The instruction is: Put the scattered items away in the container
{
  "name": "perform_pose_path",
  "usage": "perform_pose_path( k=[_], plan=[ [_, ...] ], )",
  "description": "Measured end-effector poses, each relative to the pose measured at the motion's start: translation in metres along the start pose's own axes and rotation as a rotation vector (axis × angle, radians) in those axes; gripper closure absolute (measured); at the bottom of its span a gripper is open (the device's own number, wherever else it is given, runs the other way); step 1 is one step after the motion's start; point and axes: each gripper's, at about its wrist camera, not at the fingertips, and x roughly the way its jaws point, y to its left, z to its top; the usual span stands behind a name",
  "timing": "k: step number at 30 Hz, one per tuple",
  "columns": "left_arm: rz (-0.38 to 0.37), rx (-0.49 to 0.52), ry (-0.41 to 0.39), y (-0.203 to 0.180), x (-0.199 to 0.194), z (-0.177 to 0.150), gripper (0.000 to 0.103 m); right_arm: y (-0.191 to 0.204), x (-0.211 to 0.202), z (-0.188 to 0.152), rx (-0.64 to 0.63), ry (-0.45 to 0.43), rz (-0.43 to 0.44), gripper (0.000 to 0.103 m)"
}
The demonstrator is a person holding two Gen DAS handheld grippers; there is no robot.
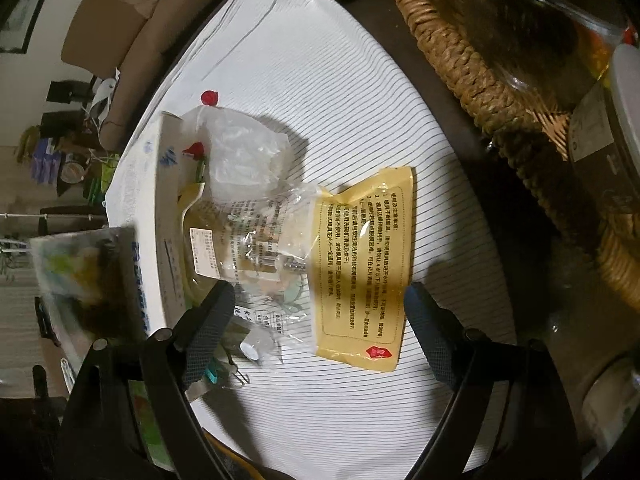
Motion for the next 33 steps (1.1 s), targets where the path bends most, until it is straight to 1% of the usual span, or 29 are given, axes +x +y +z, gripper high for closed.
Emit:
perform_pose_path(
  k=[1,2,3,4,5,6,7,8,9,10,11,12,13,14,16,18,19,20,21,22,23,24,25,27,30,33],
  plan=[
    [-0.012,0.012,0.025,-0.005,0.003,-0.002,0.099,0.001,0.0,0.0,-0.002,0.001,-0.004,0.018],
    [-0.026,0.032,0.059,-0.011,0.006,-0.003,0.094,0.001,0.0,0.001,-0.004,0.002,-0.008,0.018],
    [-0.031,0.057,0.085,-0.018,0.01,-0.005,0.069,0.002,0.0,0.001,-0.008,0.004,-0.012,0.018],
    [-0.018,0.085,0.099,-0.028,0.012,-0.008,0.032,0.002,0.0,0.001,-0.011,0.005,-0.014,0.018],
    [-0.01,0.099,0.118,-0.037,0.015,-0.011,0.016,0.002,0.0,0.001,-0.012,0.007,-0.016,0.018],
    [-0.014,0.108,0.137,-0.045,0.017,-0.013,0.007,0.002,0.0,0.002,-0.014,0.009,-0.018,0.018],
    [-0.019,0.125,0.157,-0.058,0.019,-0.017,0.007,0.002,-0.001,0.002,-0.014,0.009,-0.023,0.018],
    [-0.005,0.167,0.184,-0.074,0.022,-0.023,0.006,0.001,-0.001,0.002,-0.016,0.008,-0.031,0.018],
    [0.034,0.231,0.209,-0.091,0.026,-0.03,0.004,0.0,-0.003,0.003,-0.016,0.004,-0.039,0.018],
    [0.124,0.347,0.23,-0.111,0.034,-0.04,0.0,-0.001,-0.004,0.003,-0.016,0.0,-0.041,0.018],
    [0.219,0.454,0.237,-0.127,0.042,-0.05,0.0,-0.002,-0.005,0.003,-0.015,-0.003,-0.042,0.018],
    [0.278,0.513,0.242,-0.135,0.048,-0.057,0.0,-0.003,-0.006,0.003,-0.014,-0.003,-0.04,0.018],
    [0.322,0.551,0.267,-0.141,0.058,-0.065,0.0,-0.003,-0.006,0.003,-0.014,-0.002,-0.038,0.018],
    [0.339,0.559,0.294,-0.143,0.067,-0.07,0.0,-0.004,-0.007,0.003,-0.014,-0.001,-0.037,0.018],
    [0.343,0.544,0.346,-0.141,0.08,-0.077,0.0,-0.005,-0.007,0.003,-0.017,-0.002,-0.041,0.018],
    [0.389,0.55,0.383,-0.137,0.092,-0.083,0.0,-0.004,-0.005,0.005,-0.025,0.001,-0.05,0.018],
    [0.423,0.557,0.39,-0.134,0.096,-0.085,0.001,-0.004,-0.004,0.005,-0.033,0.007,-0.059,0.018],
    [0.441,0.557,0.396,-0.131,0.097,-0.086,0.004,-0.003,-0.003,0.005,-0.044,0.013,-0.074,0.018],
    [0.447,0.548,0.405,-0.128,0.099,-0.086,0.015,-0.003,-0.002,0.004,-0.051,0.015,-0.085,0.018],
    [0.449,0.532,0.416,-0.124,0.1,-0.086,0.035,-0.003,-0.002,0.004,-0.055,0.014,-0.095,0.018],
    [0.446,0.505,0.429,-0.117,0.102,-0.085,0.051,-0.003,-0.002,0.004,-0.057,0.014,-0.099,0.018],
    [0.441,0.476,0.446,-0.111,0.104,-0.085,0.088,-0.004,-0.002,0.004,-0.059,0.016,-0.097,0.018],
    [0.441,0.458,0.461,-0.105,0.106,-0.084,0.095,-0.004,-0.002,0.004,-0.06,0.018,-0.093,0.018],
    [0.442,0.459,0.458,-0.098,0.103,-0.083,0.099,-0.006,-0.002,0.004,-0.062,0.022,-0.084,0.018],
    [0.387,0.376,0.429,-0.084,0.092,-0.071,0.1,-0.008,-0.005,0.003,-0.066,0.019,-0.065,0.018],
    [0.333,0.29,0.406,-0.064,0.08,-0.06,0.1,-0.005,-0.013,0.002,-0.094,-0.014,0.008,0.018]
  ],
)
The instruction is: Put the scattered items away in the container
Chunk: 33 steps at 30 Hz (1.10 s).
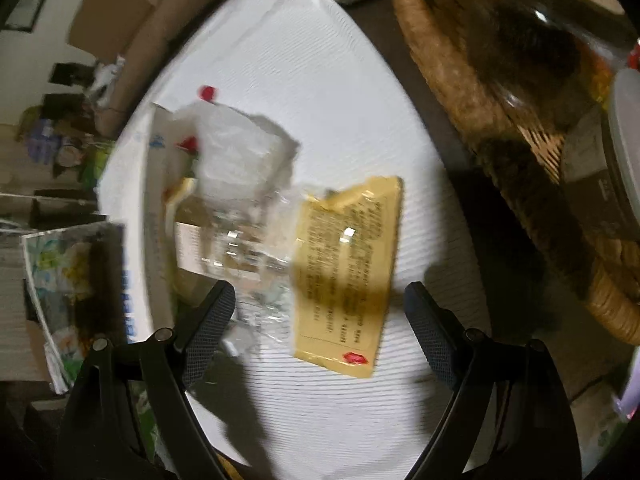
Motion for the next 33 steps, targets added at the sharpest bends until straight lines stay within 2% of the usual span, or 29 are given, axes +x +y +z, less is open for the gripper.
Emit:
perform_pose_path(
  k=[2,4,6,9,12,14,16,22,23,24,25,26,27,29,33],
  plan=[
    [-0.044,-0.039,-0.001,0.014,0.001,-0.002,0.1,0.012,-0.01,-0.001,-0.089,-0.041,0.036,0.018],
    [-0.075,-0.066,-0.005,0.023,0.002,-0.004,0.099,0.035,-0.023,-0.007,-0.269,-0.111,0.018,0.018],
    [-0.108,-0.096,-0.013,0.032,0.003,-0.006,0.099,0.061,-0.029,-0.021,-0.524,-0.146,-0.035,0.016],
    [-0.137,-0.117,-0.023,0.038,0.005,-0.007,0.099,0.087,-0.016,-0.047,-0.859,-0.09,-0.165,0.001],
    [-0.166,-0.13,-0.035,0.041,0.007,-0.009,0.098,0.098,0.018,-0.068,-1.083,0.037,-0.305,0.0],
    [-0.179,-0.132,-0.038,0.041,0.005,-0.01,0.098,0.1,0.038,-0.072,-1.168,0.088,-0.337,0.0],
    [-0.189,-0.13,-0.04,0.042,0.005,-0.011,0.098,0.102,0.056,-0.07,-1.222,0.092,-0.348,0.0],
    [-0.212,-0.152,-0.049,0.052,0.005,-0.012,0.098,0.104,0.091,-0.049,-1.223,0.056,-0.392,0.0],
    [-0.216,-0.158,-0.05,0.054,0.005,-0.013,0.098,0.103,0.09,-0.046,-1.194,0.053,-0.383,0.006],
    [-0.226,-0.167,-0.054,0.057,0.003,-0.013,0.098,0.102,0.085,-0.043,-1.147,0.046,-0.354,0.015],
    [-0.237,-0.176,-0.057,0.061,0.002,-0.014,0.098,0.101,0.076,-0.042,-1.112,0.031,-0.311,0.044],
    [-0.251,-0.187,-0.063,0.065,-0.001,-0.014,0.098,0.099,0.064,-0.041,-1.07,0.012,-0.249,0.065],
    [-0.264,-0.196,-0.07,0.068,-0.004,-0.014,0.099,0.095,0.05,-0.039,-1.011,0.001,-0.173,0.073],
    [-0.285,-0.206,-0.091,0.077,-0.014,-0.016,0.1,0.086,0.033,-0.036,-0.928,0.005,-0.104,0.102],
    [-0.314,-0.268,-0.155,0.1,-0.043,-0.018,0.1,0.069,-0.009,-0.036,-0.799,-0.034,0.034,0.103]
  ],
)
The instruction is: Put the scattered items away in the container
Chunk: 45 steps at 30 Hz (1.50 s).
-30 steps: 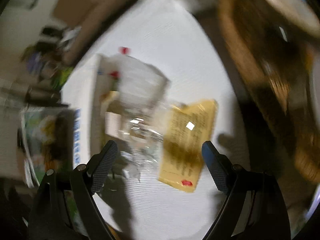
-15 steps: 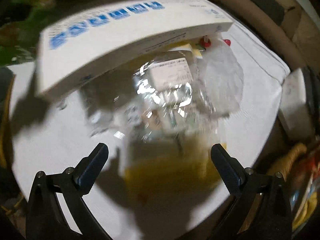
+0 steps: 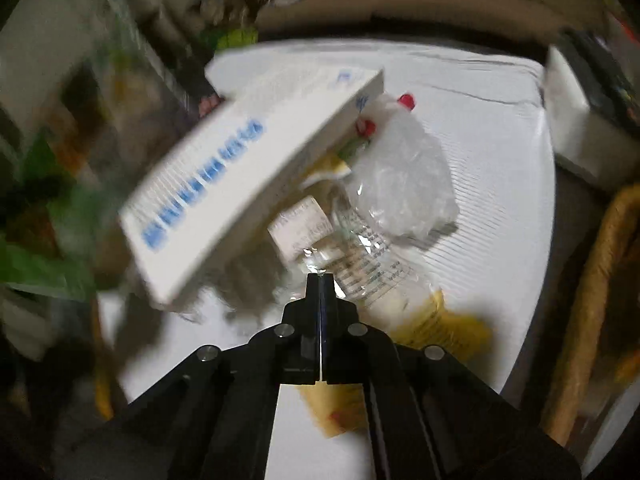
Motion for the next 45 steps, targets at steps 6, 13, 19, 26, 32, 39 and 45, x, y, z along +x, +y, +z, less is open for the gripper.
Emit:
perform_pose_path(
  k=[6,13,19,26,32,39,45],
  plan=[
    [0.003,-0.045,-0.032,0.012,-0.016,0.0,0.1,0.031,0.013,0.012,-0.194,0.147,-0.188,0.002],
    [0.015,-0.037,0.05,0.017,0.008,-0.005,0.1,0.071,0.095,-0.002,-0.581,0.339,-0.364,0.002],
    [0.009,-0.011,0.118,0.016,0.021,-0.012,0.098,0.054,0.109,-0.005,-0.508,0.283,-0.365,0.0],
    [0.026,-0.02,0.138,0.018,0.026,-0.016,0.097,0.05,0.104,-0.011,-0.488,0.273,-0.359,0.0],
    [0.062,-0.002,0.197,0.017,0.039,-0.021,0.075,0.048,0.099,-0.014,-0.47,0.265,-0.359,0.0],
    [0.102,0.016,0.251,0.015,0.053,-0.027,0.031,0.048,0.073,-0.023,-0.285,0.208,-0.407,0.042],
    [0.057,0.04,0.239,-0.003,0.059,-0.025,0.094,0.024,0.016,-0.028,0.1,0.129,-0.183,0.084]
  ],
)
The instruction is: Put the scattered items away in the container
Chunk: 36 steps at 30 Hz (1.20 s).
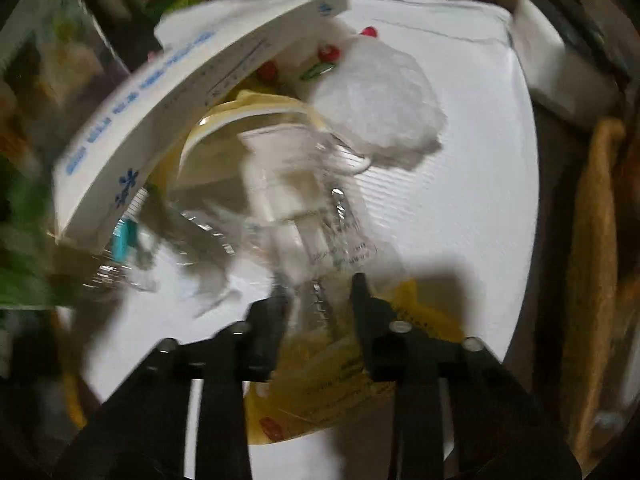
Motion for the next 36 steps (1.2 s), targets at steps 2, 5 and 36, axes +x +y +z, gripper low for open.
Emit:
perform_pose_path(
  k=[2,5,36],
  plan=[
    [0.009,0.026,-0.004,-0.006,-0.001,0.0,0.099,-0.011,-0.018,-0.007,0.07,-0.025,0.042,0.088],
    [-0.06,-0.003,-0.047,0.001,-0.01,0.001,0.1,-0.028,-0.054,-0.025,0.18,-0.11,0.161,0.091],
    [-0.042,-0.319,-0.612,0.063,-0.166,-0.015,0.101,0.08,-0.13,0.035,0.216,-0.51,0.454,0.091]
  ],
)
